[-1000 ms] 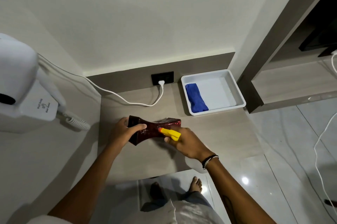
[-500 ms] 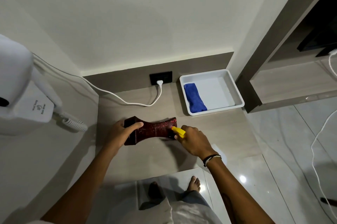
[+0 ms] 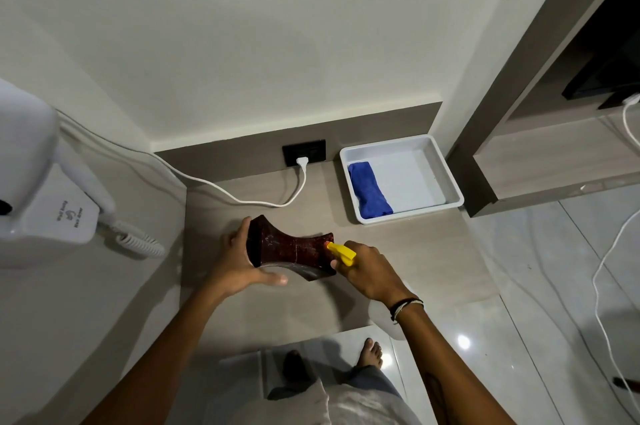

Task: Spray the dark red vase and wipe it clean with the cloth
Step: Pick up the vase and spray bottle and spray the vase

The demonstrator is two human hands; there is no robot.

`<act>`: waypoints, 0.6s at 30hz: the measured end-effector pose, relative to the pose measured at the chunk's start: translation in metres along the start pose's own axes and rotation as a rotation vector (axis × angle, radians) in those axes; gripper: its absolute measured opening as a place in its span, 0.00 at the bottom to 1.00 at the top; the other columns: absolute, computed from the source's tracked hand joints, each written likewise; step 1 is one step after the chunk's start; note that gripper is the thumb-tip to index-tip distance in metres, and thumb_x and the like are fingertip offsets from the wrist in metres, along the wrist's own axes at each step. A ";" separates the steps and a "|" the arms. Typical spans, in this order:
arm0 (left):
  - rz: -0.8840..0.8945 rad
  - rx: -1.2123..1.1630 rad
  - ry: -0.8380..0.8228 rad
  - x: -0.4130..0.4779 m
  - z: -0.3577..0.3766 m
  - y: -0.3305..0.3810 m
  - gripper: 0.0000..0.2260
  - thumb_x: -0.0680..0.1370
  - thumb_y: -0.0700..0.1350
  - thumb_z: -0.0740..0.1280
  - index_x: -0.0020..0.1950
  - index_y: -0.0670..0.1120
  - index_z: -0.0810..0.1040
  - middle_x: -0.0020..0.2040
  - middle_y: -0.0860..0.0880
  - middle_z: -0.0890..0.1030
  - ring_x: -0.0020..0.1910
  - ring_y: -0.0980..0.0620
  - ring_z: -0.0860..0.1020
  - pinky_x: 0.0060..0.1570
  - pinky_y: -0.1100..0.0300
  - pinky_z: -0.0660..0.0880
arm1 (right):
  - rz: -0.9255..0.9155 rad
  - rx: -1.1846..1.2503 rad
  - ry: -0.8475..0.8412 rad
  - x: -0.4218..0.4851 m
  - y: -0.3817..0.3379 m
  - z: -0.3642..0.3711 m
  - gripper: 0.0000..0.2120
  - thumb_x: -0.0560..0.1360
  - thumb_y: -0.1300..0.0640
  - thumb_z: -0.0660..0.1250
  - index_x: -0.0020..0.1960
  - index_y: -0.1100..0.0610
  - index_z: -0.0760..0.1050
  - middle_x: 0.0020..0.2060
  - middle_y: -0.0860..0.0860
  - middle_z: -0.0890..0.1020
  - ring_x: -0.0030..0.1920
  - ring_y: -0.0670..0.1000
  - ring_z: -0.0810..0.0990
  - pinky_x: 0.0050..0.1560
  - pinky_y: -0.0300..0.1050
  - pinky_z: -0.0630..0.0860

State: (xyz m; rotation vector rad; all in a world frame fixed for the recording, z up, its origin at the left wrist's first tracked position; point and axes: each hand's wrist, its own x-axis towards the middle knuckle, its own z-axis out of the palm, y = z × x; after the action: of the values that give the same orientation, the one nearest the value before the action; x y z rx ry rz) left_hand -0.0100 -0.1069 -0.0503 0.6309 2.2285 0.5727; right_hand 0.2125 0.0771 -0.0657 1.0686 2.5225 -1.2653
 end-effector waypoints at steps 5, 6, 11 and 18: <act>0.201 0.206 0.200 0.002 -0.004 -0.002 0.51 0.60 0.51 0.88 0.79 0.46 0.69 0.81 0.44 0.66 0.78 0.40 0.68 0.75 0.43 0.71 | -0.046 -0.007 -0.031 0.002 -0.002 0.000 0.16 0.84 0.44 0.68 0.58 0.58 0.79 0.53 0.58 0.87 0.51 0.60 0.84 0.49 0.52 0.78; 0.242 0.185 0.200 0.002 -0.004 -0.002 0.50 0.61 0.50 0.88 0.79 0.45 0.70 0.81 0.45 0.67 0.78 0.42 0.69 0.75 0.44 0.71 | -0.060 -0.006 -0.032 0.003 -0.002 0.000 0.16 0.84 0.44 0.68 0.59 0.58 0.79 0.53 0.58 0.87 0.50 0.59 0.84 0.46 0.48 0.76; 0.405 0.199 0.200 -0.002 -0.006 0.001 0.50 0.63 0.53 0.83 0.82 0.54 0.66 0.71 0.49 0.74 0.69 0.46 0.74 0.66 0.49 0.78 | -0.121 0.028 -0.020 0.004 -0.005 0.000 0.15 0.83 0.43 0.69 0.59 0.55 0.80 0.52 0.55 0.87 0.46 0.51 0.79 0.40 0.38 0.69; 0.167 -0.052 0.265 0.010 0.000 0.005 0.38 0.60 0.58 0.84 0.63 0.44 0.77 0.59 0.44 0.80 0.58 0.43 0.81 0.59 0.44 0.81 | -0.166 0.041 -0.073 0.005 -0.021 -0.001 0.19 0.83 0.44 0.69 0.69 0.53 0.81 0.58 0.54 0.88 0.56 0.58 0.85 0.59 0.57 0.82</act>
State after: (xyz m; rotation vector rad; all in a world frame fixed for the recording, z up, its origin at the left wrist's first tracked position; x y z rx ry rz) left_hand -0.0150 -0.0971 -0.0530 0.7565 2.4108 0.8384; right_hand 0.1950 0.0719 -0.0533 0.8183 2.5862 -1.3754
